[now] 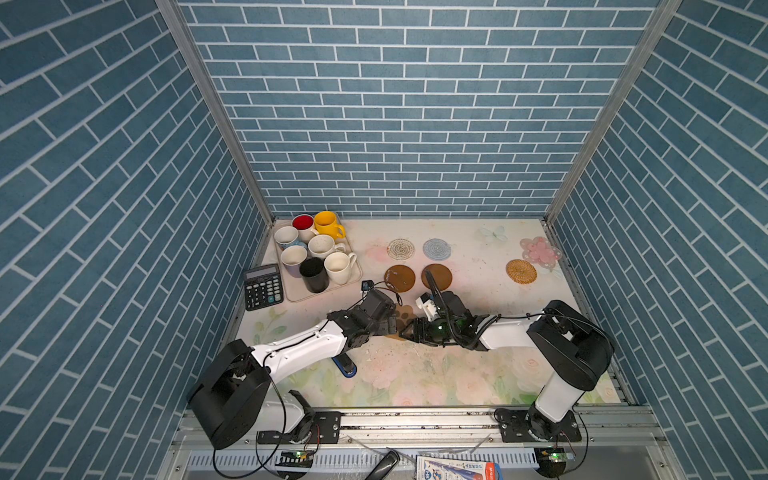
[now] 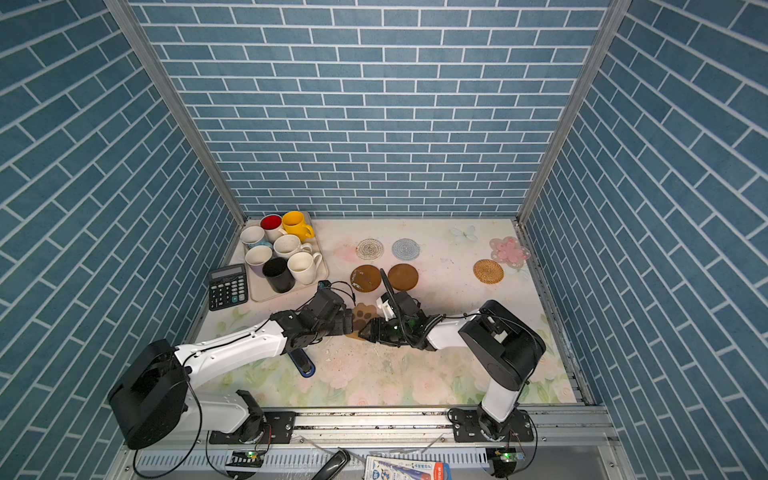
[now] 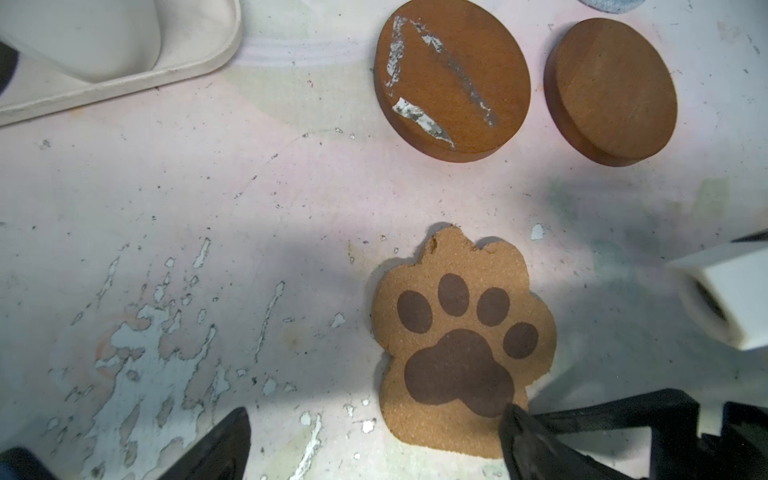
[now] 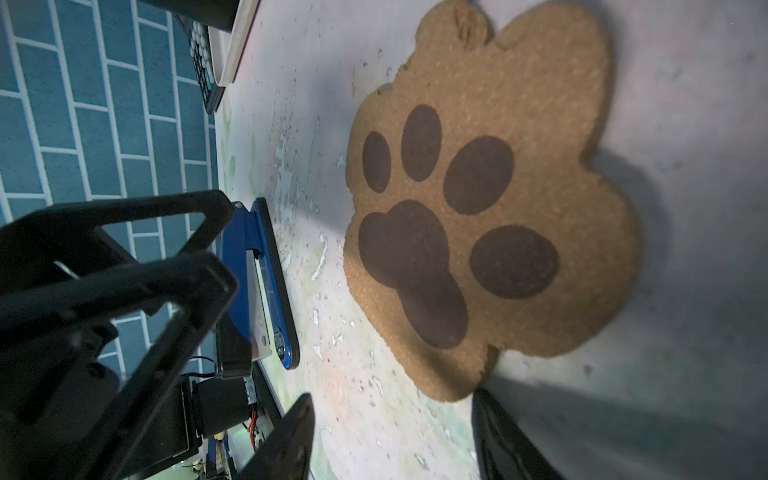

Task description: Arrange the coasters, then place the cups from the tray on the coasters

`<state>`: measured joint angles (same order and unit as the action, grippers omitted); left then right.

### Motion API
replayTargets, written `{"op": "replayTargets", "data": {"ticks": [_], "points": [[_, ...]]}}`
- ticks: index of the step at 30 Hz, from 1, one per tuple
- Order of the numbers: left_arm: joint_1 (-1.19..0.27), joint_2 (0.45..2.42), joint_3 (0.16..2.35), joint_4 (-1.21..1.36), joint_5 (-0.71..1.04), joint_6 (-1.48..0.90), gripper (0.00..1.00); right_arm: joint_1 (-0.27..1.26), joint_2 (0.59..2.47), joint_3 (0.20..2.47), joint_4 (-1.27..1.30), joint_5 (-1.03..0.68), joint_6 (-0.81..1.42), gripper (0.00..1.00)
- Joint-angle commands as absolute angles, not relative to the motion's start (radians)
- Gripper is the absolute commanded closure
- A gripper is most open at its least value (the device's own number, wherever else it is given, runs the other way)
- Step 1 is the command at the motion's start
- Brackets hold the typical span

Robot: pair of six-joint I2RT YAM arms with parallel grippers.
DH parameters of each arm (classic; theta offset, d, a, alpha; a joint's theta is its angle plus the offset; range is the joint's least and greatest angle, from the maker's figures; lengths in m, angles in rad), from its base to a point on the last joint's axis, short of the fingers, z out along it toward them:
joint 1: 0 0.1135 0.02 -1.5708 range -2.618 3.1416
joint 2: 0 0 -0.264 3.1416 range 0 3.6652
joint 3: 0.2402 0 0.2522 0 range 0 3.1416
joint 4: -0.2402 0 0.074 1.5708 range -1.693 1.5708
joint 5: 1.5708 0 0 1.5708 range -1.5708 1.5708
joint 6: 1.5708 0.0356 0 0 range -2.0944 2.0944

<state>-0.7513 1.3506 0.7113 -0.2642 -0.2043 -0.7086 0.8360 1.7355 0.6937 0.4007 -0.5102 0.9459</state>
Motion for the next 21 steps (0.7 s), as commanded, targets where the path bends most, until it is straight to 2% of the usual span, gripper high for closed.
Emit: {"op": "replayTargets", "data": {"ticks": [1,12,21], "points": [[-0.734,1.326,0.701,-0.28,-0.207,-0.692,0.05,0.841,1.78,0.733,0.348,-0.456,0.958,0.39],[-0.701,1.267,0.661,-0.298,-0.202,-0.678,0.03,0.835,1.803,0.82,0.273,-0.456,0.918,0.39],[-0.706,1.168,0.691,-0.36,-0.166,-0.67,0.02,0.808,1.551,0.791,0.074,-0.379,0.841,0.38]]}}
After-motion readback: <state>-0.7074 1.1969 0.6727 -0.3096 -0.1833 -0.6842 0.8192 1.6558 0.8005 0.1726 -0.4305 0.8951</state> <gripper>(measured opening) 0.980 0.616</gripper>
